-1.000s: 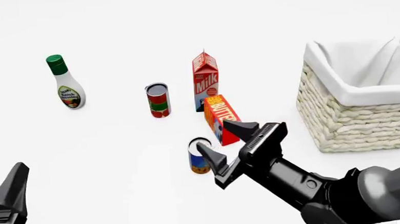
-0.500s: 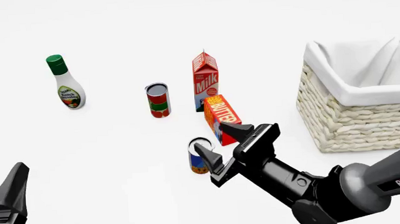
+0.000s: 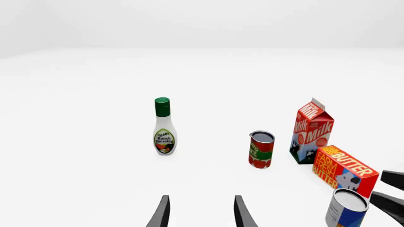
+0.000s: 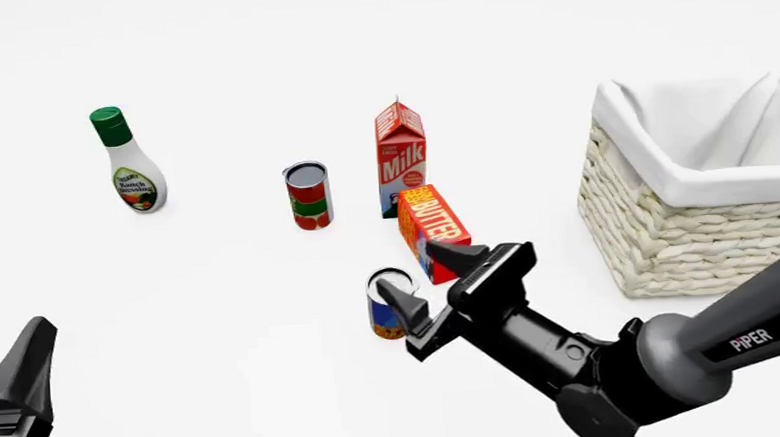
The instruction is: Pick the alphabet soup and place it in the basket.
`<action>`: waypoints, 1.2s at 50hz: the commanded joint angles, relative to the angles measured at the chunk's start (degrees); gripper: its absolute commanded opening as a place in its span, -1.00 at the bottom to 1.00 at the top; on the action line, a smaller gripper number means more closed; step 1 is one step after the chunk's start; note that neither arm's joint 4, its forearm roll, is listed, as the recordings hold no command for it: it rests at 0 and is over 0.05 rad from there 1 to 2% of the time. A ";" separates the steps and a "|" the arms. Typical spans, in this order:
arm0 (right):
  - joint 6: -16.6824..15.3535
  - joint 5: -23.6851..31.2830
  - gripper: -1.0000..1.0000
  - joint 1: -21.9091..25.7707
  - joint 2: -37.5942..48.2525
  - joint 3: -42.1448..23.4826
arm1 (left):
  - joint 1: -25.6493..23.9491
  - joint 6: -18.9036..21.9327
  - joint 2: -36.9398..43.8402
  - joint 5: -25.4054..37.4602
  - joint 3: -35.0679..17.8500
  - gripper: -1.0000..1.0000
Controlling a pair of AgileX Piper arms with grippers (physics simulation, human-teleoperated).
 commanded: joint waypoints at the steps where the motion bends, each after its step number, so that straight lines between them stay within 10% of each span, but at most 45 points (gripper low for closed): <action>1: 0.45 -0.37 1.00 -0.04 2.09 -1.06 | 0.00 0.00 0.00 0.00 0.00 1.00; 60: 2.22 -2.01 1.00 -0.30 13.55 -6.70 | 0.00 0.00 0.00 0.00 0.00 1.00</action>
